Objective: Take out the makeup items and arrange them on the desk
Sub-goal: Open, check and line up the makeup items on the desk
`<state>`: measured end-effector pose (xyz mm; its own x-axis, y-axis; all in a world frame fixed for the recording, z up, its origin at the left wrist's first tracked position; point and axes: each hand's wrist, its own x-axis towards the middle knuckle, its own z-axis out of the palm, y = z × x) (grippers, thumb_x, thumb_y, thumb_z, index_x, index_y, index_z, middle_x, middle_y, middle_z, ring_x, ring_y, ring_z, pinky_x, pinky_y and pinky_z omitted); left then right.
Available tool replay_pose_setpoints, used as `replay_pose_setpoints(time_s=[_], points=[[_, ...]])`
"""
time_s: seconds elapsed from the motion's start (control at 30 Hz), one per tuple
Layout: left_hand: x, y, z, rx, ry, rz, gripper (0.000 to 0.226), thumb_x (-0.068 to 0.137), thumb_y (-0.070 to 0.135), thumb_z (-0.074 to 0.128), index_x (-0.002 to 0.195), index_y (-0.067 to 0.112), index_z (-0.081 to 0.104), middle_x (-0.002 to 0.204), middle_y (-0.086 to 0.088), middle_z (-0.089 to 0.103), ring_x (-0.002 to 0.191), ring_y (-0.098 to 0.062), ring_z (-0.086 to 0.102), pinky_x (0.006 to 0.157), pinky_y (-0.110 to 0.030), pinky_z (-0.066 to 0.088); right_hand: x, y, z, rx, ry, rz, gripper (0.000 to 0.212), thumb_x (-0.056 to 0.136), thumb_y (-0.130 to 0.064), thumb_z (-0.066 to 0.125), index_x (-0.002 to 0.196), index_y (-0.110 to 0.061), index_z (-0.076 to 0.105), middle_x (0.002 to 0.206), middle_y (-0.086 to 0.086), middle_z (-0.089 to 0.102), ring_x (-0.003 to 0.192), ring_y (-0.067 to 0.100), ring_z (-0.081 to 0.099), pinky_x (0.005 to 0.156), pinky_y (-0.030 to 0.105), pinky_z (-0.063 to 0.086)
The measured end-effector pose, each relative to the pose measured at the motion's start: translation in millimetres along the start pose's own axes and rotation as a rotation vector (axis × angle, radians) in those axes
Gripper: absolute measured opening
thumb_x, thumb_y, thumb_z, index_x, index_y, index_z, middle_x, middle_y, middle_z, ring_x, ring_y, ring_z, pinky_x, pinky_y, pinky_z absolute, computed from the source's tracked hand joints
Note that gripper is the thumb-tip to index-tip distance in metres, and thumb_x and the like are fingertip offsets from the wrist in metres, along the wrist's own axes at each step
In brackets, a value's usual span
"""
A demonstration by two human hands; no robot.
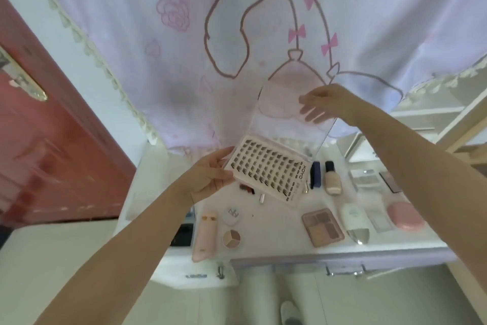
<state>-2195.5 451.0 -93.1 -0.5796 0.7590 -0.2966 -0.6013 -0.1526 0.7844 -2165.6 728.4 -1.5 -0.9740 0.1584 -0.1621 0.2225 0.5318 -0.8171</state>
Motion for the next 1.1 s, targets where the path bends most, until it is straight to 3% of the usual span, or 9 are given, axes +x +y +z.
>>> replay_pose_setpoints(time_s=[0.1, 0.27, 0.37, 0.47, 0.6, 0.7, 0.77, 0.87, 1.1], points=[[2, -25, -5, -0.06, 0.182, 0.022, 0.058, 0.064, -0.03, 0.053, 0.11, 0.005, 0.053, 0.081, -0.006, 0.074, 0.071, -0.017, 0.072, 0.061, -0.025, 0.06, -2, 35, 17, 0.301, 0.163, 0.099, 0.03, 0.087, -0.018, 0.059, 0.113, -0.004, 0.054, 0.08, 0.003, 0.062, 0.054, 0.011, 0.064, 0.056, 0.019, 0.055], [6, -64, -4, -0.157, 0.341, 0.004, 0.044, 0.083, -0.027, 0.026, 0.095, 0.005, 0.055, 0.072, -0.004, 0.074, 0.064, -0.014, 0.071, 0.059, -0.023, 0.058, -17, 89, 76, 0.671, 0.254, 0.402, 0.014, 0.089, -0.002, 0.052, 0.102, -0.004, 0.05, 0.076, 0.005, 0.055, 0.05, 0.008, 0.058, 0.046, 0.016, 0.049], [8, -90, -2, -0.114, 0.409, -0.034, 0.045, 0.083, -0.026, 0.032, 0.107, 0.005, 0.053, 0.088, -0.005, 0.069, 0.076, -0.016, 0.068, 0.062, -0.02, 0.057, -28, 107, 115, 0.465, 0.171, 0.493, 0.03, 0.089, 0.001, 0.049, 0.119, 0.001, 0.051, 0.095, 0.014, 0.063, 0.08, 0.022, 0.065, 0.067, 0.028, 0.055], [6, -113, -5, 0.397, 0.459, -0.13, 0.045, 0.083, -0.014, 0.053, 0.122, 0.008, 0.051, 0.1, -0.003, 0.064, 0.089, -0.021, 0.06, 0.07, -0.027, 0.053, -33, 117, 133, 0.231, 0.194, 0.504, 0.03, 0.089, 0.001, 0.045, 0.117, -0.001, 0.057, 0.113, 0.018, 0.063, 0.104, 0.032, 0.06, 0.085, 0.036, 0.049], [0, -131, 2, 0.97, 0.424, -0.296, 0.042, 0.079, 0.009, 0.069, 0.118, 0.007, 0.054, 0.107, -0.008, 0.065, 0.093, -0.022, 0.062, 0.087, -0.031, 0.051, -44, 138, 143, -0.026, 0.125, 0.5, 0.027, 0.091, -0.005, 0.043, 0.113, 0.0, 0.058, 0.11, 0.017, 0.062, 0.093, 0.03, 0.058, 0.077, 0.029, 0.045], [-3, -139, 9, 1.094, 0.405, -0.328, 0.04, 0.08, 0.011, 0.067, 0.118, 0.008, 0.053, 0.113, -0.008, 0.063, 0.088, -0.015, 0.055, 0.08, -0.021, 0.044, -53, 151, 154, -0.147, 0.029, 0.528, 0.027, 0.091, -0.004, 0.039, 0.111, 0.004, 0.056, 0.101, 0.015, 0.058, 0.086, 0.025, 0.051, 0.065, 0.015, 0.04], [-5, -143, 11, 1.177, 0.395, -0.355, 0.04, 0.081, 0.01, 0.065, 0.119, 0.007, 0.052, 0.118, -0.01, 0.059, 0.1, -0.02, 0.056, 0.079, -0.022, 0.043, -56, 158, 160, -0.204, -0.042, 0.559, 0.021, 0.09, -0.004, 0.038, 0.099, 0.004, 0.055, 0.097, 0.015, 0.056, 0.085, 0.026, 0.05, 0.07, 0.025, 0.042], [-4, -147, 12, 1.346, 0.363, -0.438, 0.043, 0.083, 0.016, 0.064, 0.121, 0.003, 0.048, 0.122, -0.015, 0.048, 0.115, -0.026, 0.049, 0.091, -0.029, 0.043, -58, 165, 167, -0.27, -0.128, 0.574, 0.011, 0.088, -0.002, 0.038, 0.086, -0.002, 0.049, 0.088, 0.013, 0.054, 0.076, 0.024, 0.048, 0.057, 0.028, 0.04], [-1, -154, 17, 1.493, 0.364, -0.513, 0.045, 0.088, 0.015, 0.058, 0.124, -0.003, 0.037, 0.127, -0.018, 0.043, 0.114, -0.03, 0.053, 0.092, -0.031, 0.044, -58, 167, 175, -0.418, -0.166, 0.53, 0.023, 0.089, -0.001, 0.039, 0.104, 0.005, 0.056, 0.109, 0.018, 0.062, 0.1, 0.031, 0.06, 0.073, 0.029, 0.043]])
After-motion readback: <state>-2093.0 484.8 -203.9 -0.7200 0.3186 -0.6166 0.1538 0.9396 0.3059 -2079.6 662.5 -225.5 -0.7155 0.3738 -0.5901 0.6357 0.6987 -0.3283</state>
